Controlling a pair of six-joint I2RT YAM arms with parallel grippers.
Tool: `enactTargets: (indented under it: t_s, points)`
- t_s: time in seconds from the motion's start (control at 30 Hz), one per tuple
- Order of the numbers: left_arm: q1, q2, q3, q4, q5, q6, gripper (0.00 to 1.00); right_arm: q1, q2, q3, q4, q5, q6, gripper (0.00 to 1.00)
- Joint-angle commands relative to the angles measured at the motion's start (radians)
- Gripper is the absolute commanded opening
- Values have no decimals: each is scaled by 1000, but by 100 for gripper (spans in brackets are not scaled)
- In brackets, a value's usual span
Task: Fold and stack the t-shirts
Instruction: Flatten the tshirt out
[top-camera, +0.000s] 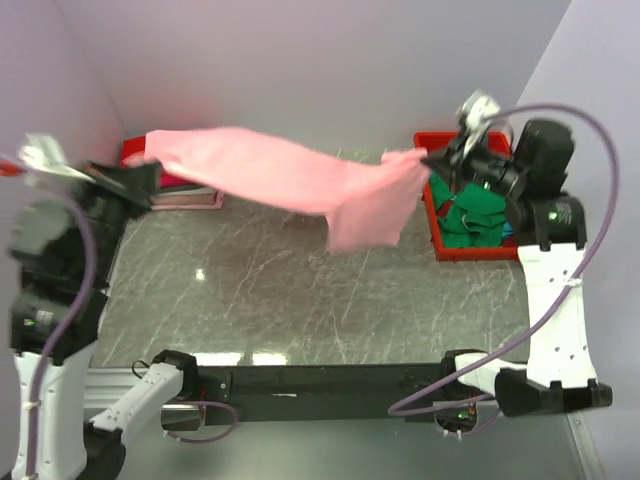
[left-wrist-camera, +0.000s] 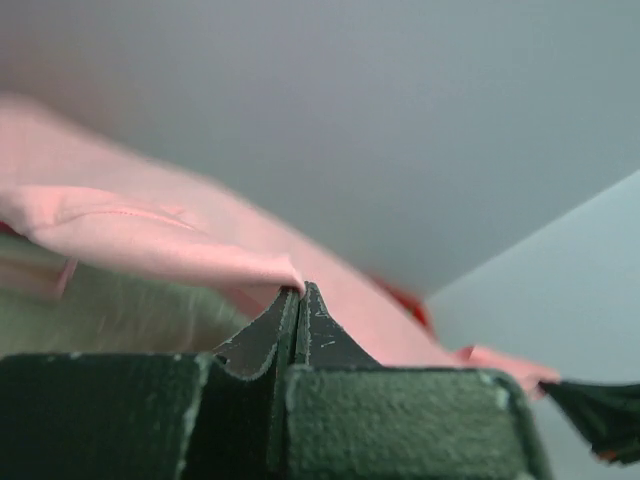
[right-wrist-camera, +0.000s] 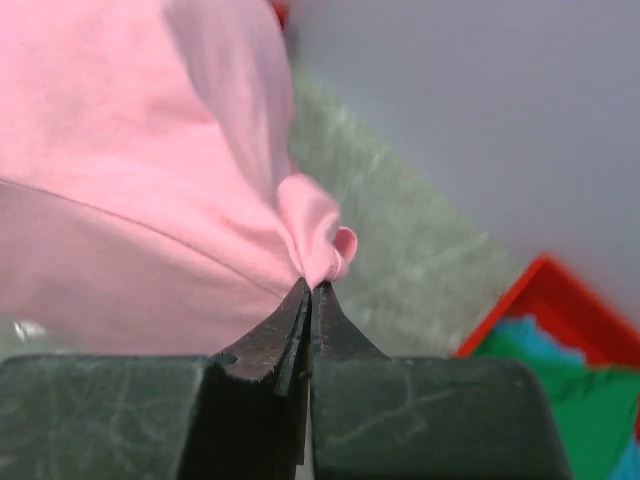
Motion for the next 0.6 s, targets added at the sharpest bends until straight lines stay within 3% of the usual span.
enactTargets:
  t_s: [0.0,0.13,0.23,0.33,0.57]
  points:
    - [2,-45,-279,-133,131,-68,0,-30,-79,-231,-116,-2,-165,0]
    - [2,-200,-614,-271,238,-129,0,-28,-142,-451,-251,93,-325,0]
    - [2,-292,-858,-291,416,-188,0,-30,-156,-627,-302,149,-436,0]
    - [2,-371,-1038,-297,502,-206,1,-28,-134,-802,-350,199,-545,0]
    - [0,-327,-1142,-368,624,-133,1,-30,-56,-879,-427,302,-655,0]
